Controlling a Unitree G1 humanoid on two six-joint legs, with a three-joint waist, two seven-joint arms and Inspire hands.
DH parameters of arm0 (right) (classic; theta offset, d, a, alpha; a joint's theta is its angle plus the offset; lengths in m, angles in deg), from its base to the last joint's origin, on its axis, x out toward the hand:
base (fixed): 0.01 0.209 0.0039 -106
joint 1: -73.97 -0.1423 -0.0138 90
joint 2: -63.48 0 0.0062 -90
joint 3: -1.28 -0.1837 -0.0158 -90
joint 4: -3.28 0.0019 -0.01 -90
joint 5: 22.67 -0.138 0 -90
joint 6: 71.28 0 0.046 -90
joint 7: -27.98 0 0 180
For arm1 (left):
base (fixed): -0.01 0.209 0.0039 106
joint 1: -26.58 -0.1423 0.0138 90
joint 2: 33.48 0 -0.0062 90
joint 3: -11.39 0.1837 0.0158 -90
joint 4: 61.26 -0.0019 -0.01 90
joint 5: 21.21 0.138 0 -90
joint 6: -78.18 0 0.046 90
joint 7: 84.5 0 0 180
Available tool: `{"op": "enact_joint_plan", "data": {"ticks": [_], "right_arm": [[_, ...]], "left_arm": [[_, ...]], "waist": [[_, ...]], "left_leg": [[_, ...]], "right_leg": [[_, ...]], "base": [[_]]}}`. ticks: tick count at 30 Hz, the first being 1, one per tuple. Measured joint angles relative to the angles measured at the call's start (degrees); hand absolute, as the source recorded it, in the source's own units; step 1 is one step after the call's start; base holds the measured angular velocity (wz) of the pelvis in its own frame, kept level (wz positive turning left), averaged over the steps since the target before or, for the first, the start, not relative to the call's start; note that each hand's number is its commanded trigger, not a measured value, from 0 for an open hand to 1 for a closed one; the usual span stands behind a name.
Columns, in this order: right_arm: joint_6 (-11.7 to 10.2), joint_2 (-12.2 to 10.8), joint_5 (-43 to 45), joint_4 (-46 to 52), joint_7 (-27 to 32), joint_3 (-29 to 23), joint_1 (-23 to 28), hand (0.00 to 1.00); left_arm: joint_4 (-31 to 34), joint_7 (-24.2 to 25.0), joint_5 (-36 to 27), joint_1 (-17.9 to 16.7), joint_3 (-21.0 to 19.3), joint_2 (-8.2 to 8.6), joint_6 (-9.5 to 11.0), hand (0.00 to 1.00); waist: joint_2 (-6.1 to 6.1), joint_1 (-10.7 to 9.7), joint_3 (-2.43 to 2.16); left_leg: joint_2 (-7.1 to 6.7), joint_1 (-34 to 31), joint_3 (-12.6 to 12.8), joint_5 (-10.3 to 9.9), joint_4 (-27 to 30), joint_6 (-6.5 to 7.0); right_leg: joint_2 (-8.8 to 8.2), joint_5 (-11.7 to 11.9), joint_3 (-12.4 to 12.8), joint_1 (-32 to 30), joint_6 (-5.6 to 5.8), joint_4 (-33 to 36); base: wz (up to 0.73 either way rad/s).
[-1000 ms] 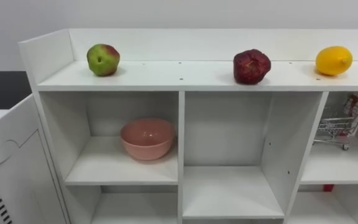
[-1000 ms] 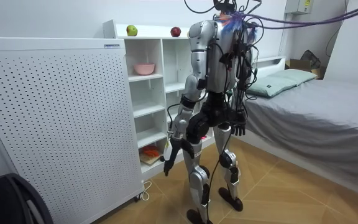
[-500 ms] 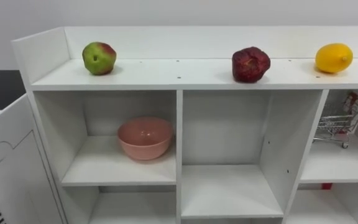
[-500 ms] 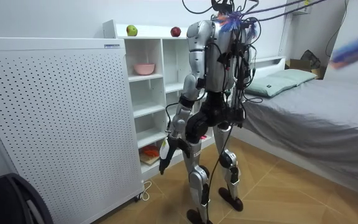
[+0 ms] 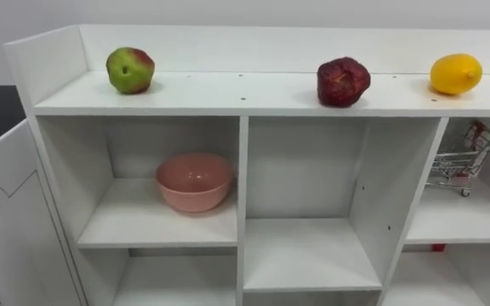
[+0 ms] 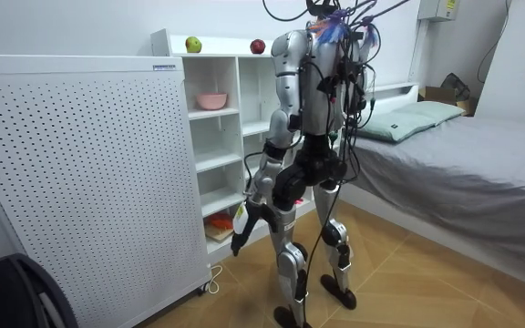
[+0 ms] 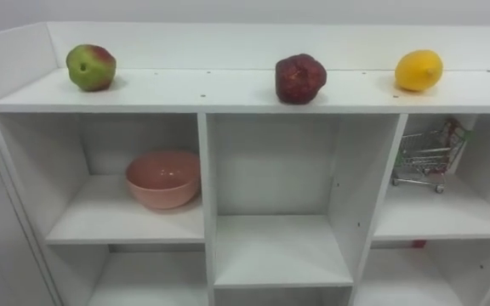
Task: Arrange fruit in the closet
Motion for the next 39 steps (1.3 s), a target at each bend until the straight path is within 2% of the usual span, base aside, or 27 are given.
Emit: {"op": "enact_joint_plan", "data": {"ticks": [3, 5, 8, 12, 15, 18, 20, 26, 31, 35, 37, 39], "right_arm": [[-0.5, 0.1, 1.0, 6.9, 0.6, 1.3, 0.1, 0.00], [-1.8, 0.1, 3.3, 10.6, 1.2, 1.6, 0.1, 0.00], [-3.3, 0.2, 6.6, 13.1, 1.9, 2.2, -0.2, 0.00], [-3.6, 0.7, 9.5, 14.3, 2.4, 2.9, -0.9, 0.00], [-3.9, 1.3, 11.3, 16.4, 2.9, 3.8, -2.4, 0.00], [-4.9, 3.0, 11.7, 16.4, 2.3, 4.9, -5.2, 0.00], [-5.1, 3.9, 12.3, 16.4, 1.4, 5.1, -6.9, 0.00], [-5.7, 5.0, 15.4, 18.0, -0.9, 5.4, -11.2, 0.00], [-5.6, 7.0, 15.5, 19.6, -3.3, 5.4, -14.2, 0.00], [-5.6, 9.2, 15.4, 20.5, -4.2, 5.5, -17.1, 0.00], [-5.6, 9.7, 15.4, 20.4, -4.1, 5.7, -18.8, 0.00], [-5.7, 10.0, 15.4, 20.4, -4.1, 5.7, -19.4, 0.00]], "left_arm": [[0.5, 0.1, -0.3, 0.0, 0.5, 0.10, 0.2, 0.00], [0.5, 0.1, -0.2, -0.1, 0.6, 0.09, 1.0, 0.00], [0.4, 0.0, -0.2, -0.1, 1.1, 0.05, 1.3, 0.00], [0.4, 0.1, -0.2, -0.1, 2.9, 0.02, 1.5, 0.00], [-0.1, 0.4, -0.2, 0.0, 3.0, -0.09, 2.6, 0.00], [-0.1, 1.0, -0.3, 0.0, 2.9, -0.24, 3.4, 0.00], [-0.1, 1.9, -0.2, 0.6, 3.1, -0.63, 3.6, 0.00], [0.0, 4.1, -0.1, 0.8, 4.0, -1.10, 3.5, 0.00], [0.2, 4.7, -0.1, 1.4, 4.1, -1.74, 3.5, 0.00], [0.6, 5.4, -0.1, 1.6, 5.1, -2.52, 3.6, 0.00], [0.5, 5.3, -0.2, 1.8, 5.1, -2.60, 3.6, 0.00], [0.5, 5.3, -0.2, 2.1, 5.1, -2.64, 3.8, 0.00]], "waist": [[0.38, 0.2, -0.23], [0.71, 0.4, -0.42], [0.97, 0.4, -0.44], [1.05, 0.4, -0.44], [0.83, 0.6, -0.30], [0.53, 0.6, -0.13], [-0.11, 1.4, 0.23], [-0.63, 1.9, 0.15], [-0.84, 1.9, 0.02], [-1.24, 2.1, -0.01], [-1.55, 2.3, 0.17], [-2.05, 2.9, 0.62]], "left_leg": [[0.02, -0.7, 0.0, 0.0, 0.1, 0.01], [0.01, -0.9, 0.0, 0.0, 0.2, 0.02], [0.01, -0.9, 0.0, 0.0, 0.2, 0.02], [0.08, -0.9, 0.3, 0.0, 0.2, 0.02], [0.09, -0.8, 0.3, 0.0, 0.2, 0.01], [0.09, -0.9, 0.3, 0.1, 0.2, 0.07], [0.10, -1.0, 0.3, 0.1, 0.2, 0.10], [0.13, -1.4, 0.3, 0.1, 0.1, 0.10], [0.16, -1.8, -0.5, 0.1, 0.0, 0.09], [0.16, -1.7, -0.8, 0.1, -0.1, 0.05], [0.16, -1.5, -1.3, 0.1, -0.1, 0.06], [0.16, -0.9, -1.3, 0.1, -0.1, 0.05]], "right_leg": [[0.03, 0.0, 0.2, -0.9, -0.03, 0.3], [0.03, 0.1, 0.2, -1.0, -0.01, 0.3], [0.03, 0.1, 0.1, -1.0, -0.01, 0.2], [0.03, 0.2, 0.0, -1.1, -0.04, 0.2], [0.03, 0.2, 0.0, -1.1, -0.03, 0.3], [0.04, 0.4, -0.2, -1.1, 0.05, 0.1], [0.04, 0.4, -0.2, -1.2, 0.04, 0.1], [0.03, 0.6, -1.3, -1.8, 0.08, 0.1], [0.01, 0.6, -3.0, -1.8, 0.08, 0.0], [0.01, 0.6, -3.3, -1.5, 0.08, 0.0], [0.03, 0.6, -3.2, -1.3, 0.08, 0.0], [0.06, 0.6, -3.2, -0.7, 0.08, -0.1]], "base": [[-0.01], [0.00], [0.00], [-0.02], [0.00], [0.00], [0.00], [0.00], [0.07], [0.04], [0.00], [0.00]]}}
